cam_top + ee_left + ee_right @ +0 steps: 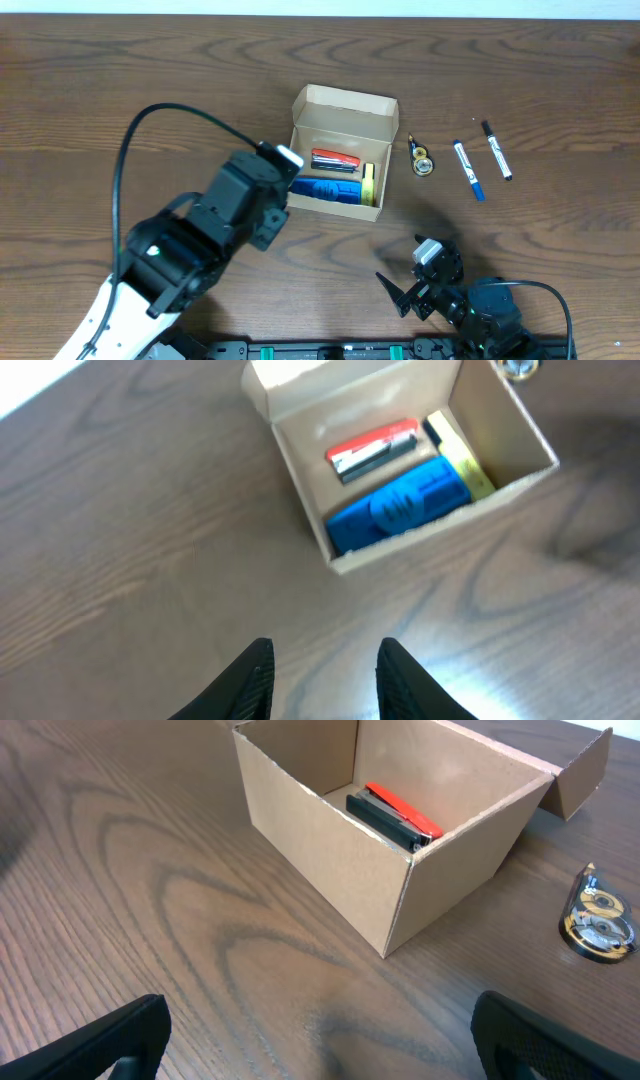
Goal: Pack container
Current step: 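Open left gripper and withdraw it from the box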
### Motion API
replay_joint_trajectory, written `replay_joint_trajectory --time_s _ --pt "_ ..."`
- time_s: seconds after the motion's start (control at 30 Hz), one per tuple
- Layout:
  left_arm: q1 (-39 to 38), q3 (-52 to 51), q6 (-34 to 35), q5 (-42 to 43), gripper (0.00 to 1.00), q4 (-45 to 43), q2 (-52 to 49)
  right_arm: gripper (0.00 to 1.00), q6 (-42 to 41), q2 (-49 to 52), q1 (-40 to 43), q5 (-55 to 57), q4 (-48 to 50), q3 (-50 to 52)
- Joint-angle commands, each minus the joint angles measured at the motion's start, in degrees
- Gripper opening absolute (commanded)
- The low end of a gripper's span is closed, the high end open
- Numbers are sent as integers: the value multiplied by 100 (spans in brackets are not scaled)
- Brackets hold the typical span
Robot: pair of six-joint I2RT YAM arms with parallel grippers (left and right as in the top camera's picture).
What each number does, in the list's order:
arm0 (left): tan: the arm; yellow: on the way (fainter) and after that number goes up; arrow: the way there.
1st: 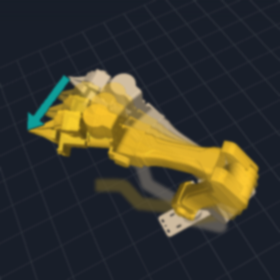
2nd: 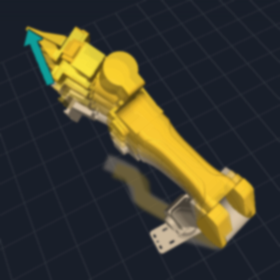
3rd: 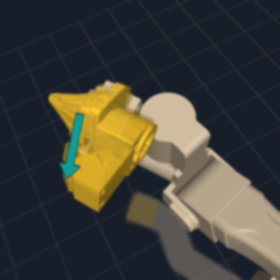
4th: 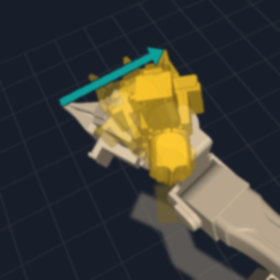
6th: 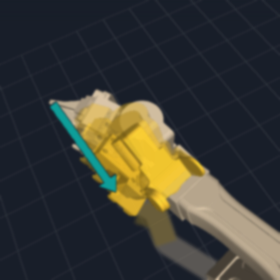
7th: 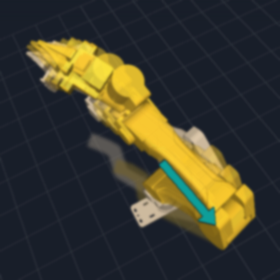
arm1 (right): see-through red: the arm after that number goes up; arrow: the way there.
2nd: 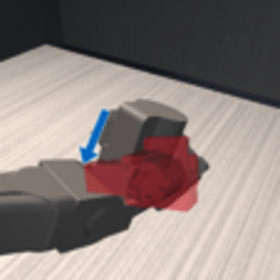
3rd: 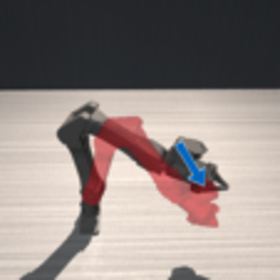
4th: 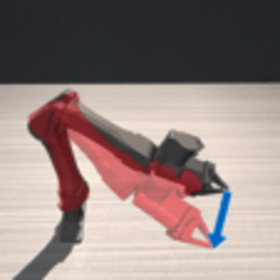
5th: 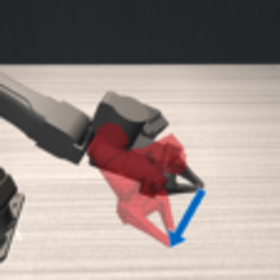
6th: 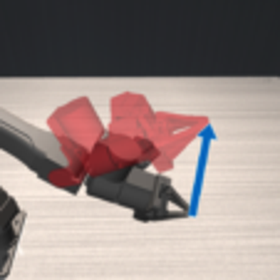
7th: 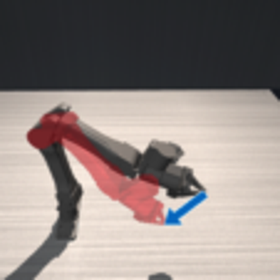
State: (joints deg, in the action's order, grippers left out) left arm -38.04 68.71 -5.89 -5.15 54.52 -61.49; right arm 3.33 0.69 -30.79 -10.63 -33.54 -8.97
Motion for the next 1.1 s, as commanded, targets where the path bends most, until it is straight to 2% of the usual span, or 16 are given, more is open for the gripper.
replay_joint_trajectory --time_s 0.0,0.03,0.1,0.2,0.23,0.27,0.3,0.4,0.57,0.7,0.9,1.07 --pt "315 20 -457 636 35 186 87 99 -72 -31 -55 13 -7 20" --pt "396 20 -479 710 37 219 87 99 -72 -31 -52 13 -7 20" --pt "514 17 -485 815 47 227 81 99 -72 -31 -55 13 -7 20" --pt "568 17 -485 833 50 225 79 99 -72 -31 -55 13 -2 20" --pt "568 17 -483 833 55 225 79 99 -74 -31 -55 13 -2 20" --pt "568 17 -483 833 73 225 79 99 -76 -33 -55 9 -2 20" --pt "568 17 -479 844 95 225 79 99 -92 -31 -55 -7 -4 20" --pt "568 17 -479 841 95 225 79 99 -863 -31 -55 -46 -2 20" --pt "568 17 -479 841 95 271 79 99 -3727 -31 -55 -90 -4 20" --pt "568 17 -481 837 95 267 79 99 -4597 -31 -52 -31 173 20" --pt "568 17 -481 839 95 267 76 99 -4094 -24 -48 -131 879 -4" --pt "568 17 -481 837 95 267 79 99 -3875 348 103 0 898 -249"
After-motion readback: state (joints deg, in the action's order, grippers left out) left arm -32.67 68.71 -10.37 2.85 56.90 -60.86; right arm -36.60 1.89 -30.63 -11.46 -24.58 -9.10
